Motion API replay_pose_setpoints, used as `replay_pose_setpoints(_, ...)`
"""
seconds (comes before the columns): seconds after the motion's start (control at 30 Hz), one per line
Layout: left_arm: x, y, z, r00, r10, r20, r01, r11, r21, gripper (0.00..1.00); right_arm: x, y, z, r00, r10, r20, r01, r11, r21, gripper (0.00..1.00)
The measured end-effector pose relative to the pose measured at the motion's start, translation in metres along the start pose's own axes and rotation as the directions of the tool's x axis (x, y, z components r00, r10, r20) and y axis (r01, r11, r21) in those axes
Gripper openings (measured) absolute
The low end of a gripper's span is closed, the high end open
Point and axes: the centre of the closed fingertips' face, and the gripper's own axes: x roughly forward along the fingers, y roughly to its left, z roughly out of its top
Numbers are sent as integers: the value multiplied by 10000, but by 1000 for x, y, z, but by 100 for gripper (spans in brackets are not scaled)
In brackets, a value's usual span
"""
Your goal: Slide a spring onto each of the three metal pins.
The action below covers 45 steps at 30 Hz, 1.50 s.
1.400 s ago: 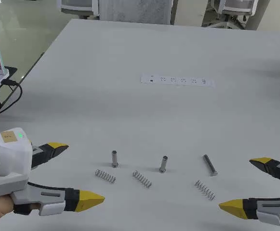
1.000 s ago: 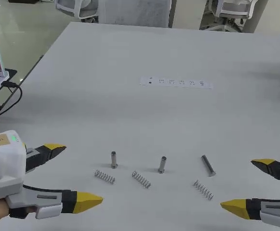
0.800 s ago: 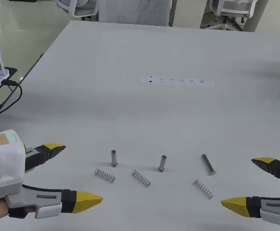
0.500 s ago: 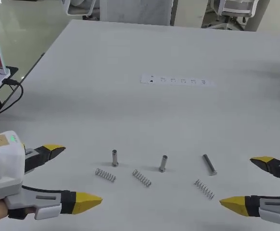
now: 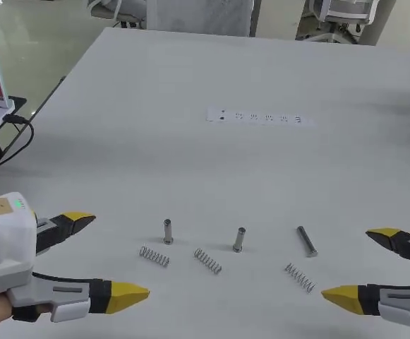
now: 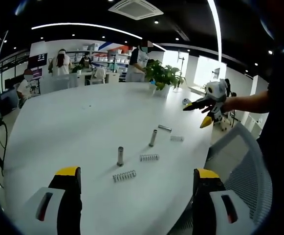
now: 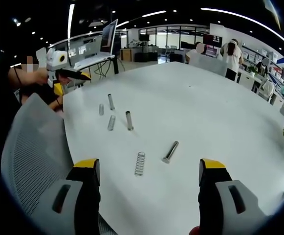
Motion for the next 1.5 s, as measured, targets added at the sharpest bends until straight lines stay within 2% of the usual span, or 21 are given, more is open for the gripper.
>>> replay_pose_setpoints(0.2,0,-3,-1,9999,-81,-61,81,10000,2,92,1,1,-3,10000,26,-64,-25,10000,26,83)
replay_pose_setpoints(0.33,0,-6,3,9999,-115,17,115,9999,47,92,1,2,-3,10000,47,-61,-47,10000,52,83)
replay_pose_setpoints(0.83,-2,-1,-2,9999,-66,-91,67,10000,30,92,4,1,-2,9998,136,-124,-135,9999,29,82)
replay_pose_setpoints(1.17,-2,0,-2,10000,-45,-73,46,10000,23,92,10,0,1,9989,264,-386,-263,9997,14,77)
replay_pose_setpoints(1.33,-2,2,-2,10000,6,-20,-6,10000,-53,92,13,-5,1,9978,255,-613,-255,9997,11,75)
replay_pose_setpoints(1.5,-1,1,-3,10000,-13,-31,13,10000,-58,92,15,-8,9,9978,285,-593,-289,9996,-52,72)
